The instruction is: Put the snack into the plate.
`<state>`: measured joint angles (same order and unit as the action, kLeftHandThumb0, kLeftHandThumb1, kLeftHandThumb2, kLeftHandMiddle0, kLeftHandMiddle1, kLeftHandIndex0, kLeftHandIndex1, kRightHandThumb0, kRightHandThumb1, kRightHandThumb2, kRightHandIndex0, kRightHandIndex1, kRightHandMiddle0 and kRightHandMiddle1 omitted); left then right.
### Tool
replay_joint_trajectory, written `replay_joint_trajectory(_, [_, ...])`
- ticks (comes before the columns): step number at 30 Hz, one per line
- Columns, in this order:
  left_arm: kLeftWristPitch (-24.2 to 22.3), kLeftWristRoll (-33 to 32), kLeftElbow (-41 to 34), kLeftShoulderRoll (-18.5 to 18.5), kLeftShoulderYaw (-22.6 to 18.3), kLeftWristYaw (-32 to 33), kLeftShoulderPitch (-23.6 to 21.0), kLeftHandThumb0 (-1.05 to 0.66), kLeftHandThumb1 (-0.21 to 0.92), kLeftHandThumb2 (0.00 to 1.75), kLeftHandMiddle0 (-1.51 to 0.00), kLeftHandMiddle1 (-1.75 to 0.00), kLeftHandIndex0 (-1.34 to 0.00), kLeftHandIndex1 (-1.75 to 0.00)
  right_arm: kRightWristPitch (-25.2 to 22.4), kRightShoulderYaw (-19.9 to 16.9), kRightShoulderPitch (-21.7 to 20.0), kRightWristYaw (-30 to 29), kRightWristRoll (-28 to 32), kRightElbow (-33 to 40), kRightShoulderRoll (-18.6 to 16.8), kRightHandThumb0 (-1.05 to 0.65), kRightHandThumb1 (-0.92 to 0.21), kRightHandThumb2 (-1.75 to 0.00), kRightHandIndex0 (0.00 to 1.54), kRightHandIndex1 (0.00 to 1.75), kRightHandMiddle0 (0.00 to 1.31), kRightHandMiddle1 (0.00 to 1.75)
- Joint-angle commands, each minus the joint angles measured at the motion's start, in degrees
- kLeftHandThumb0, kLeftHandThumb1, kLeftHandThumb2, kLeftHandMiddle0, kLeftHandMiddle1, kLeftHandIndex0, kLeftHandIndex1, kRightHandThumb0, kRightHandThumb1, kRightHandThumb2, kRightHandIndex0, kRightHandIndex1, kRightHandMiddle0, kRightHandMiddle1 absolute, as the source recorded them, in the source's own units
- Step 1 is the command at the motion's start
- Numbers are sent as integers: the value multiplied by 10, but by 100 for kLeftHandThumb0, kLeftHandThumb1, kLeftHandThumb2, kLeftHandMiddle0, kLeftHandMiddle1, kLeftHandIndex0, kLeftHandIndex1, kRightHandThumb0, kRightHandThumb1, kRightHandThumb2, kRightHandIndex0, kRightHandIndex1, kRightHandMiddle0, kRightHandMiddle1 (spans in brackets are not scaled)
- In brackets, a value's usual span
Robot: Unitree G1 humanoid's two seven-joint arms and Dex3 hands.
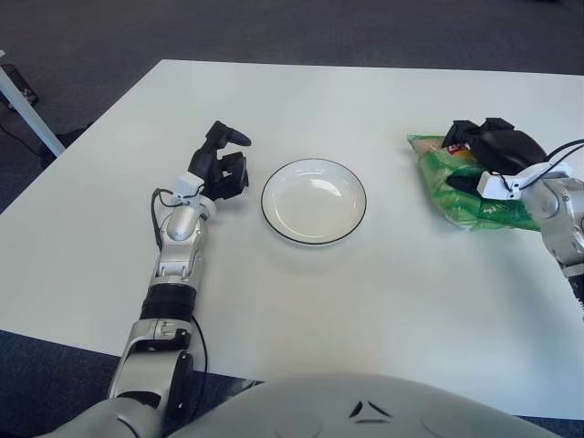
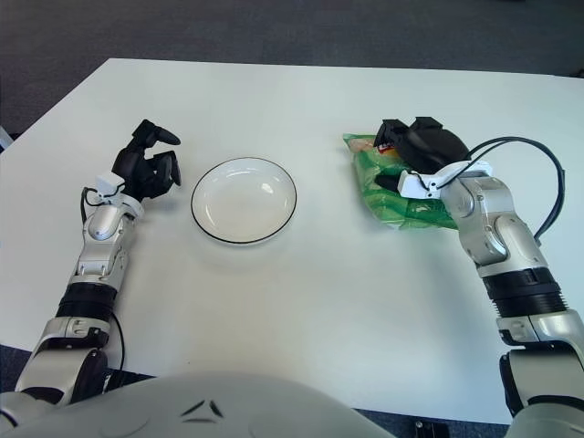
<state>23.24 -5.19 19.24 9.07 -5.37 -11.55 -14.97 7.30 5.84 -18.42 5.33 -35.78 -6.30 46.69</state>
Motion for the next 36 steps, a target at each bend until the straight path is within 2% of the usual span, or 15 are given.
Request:
replay_joint_trajectory(1, [-3,5,29,-15,4,6,57,-37,75,76,-106,-175,-30,-175,1,-7,31,-30,-4,4,-25,-1,-7,-153,83,151,64,175])
replay_joint_trajectory(3, [-4,4,28,-15,4,6,57,-37,74,77,-106,-175,-30,-175,1,-12,35,-38,-3,13,-29,0,-7,-154,82,156,61,175])
replay_joint_trajectory(6, [-6,0,27,-16,3,3,58,-38,72,80,-107,-175,-32,-175,-11,-20,54,-42,-4,72,-42,0,-11,-154,77,166,57,175])
replay_joint_trajectory(10, [-7,-4,28,-17,3,2,57,-38,71,82,-107,-175,-33,-175,4,-27,45,-57,1,52,-45,0,-7,-159,77,173,60,173])
replay_joint_trajectory(18, [-9,-6,28,-19,3,4,56,-38,68,85,-108,-175,-34,-175,1,-39,26,-49,13,60,-49,0,0,-167,81,175,67,170])
replay_joint_trajectory(21, [-12,-9,28,-20,3,3,56,-38,68,85,-108,-175,-34,-175,-18,-51,11,-30,24,81,-51,0,4,-171,85,175,69,171])
replay_joint_trajectory(27, [-17,-11,24,-21,4,3,55,-38,68,85,-109,-175,-34,-175,-33,-63,-1,-21,23,97,-55,0,5,-174,87,175,68,174])
replay_joint_trajectory(36, [-35,-15,27,-18,3,0,50,-38,69,85,-109,-175,-34,-175,-95,-63,-29,6,2,158,-70,0,5,-172,90,169,66,175])
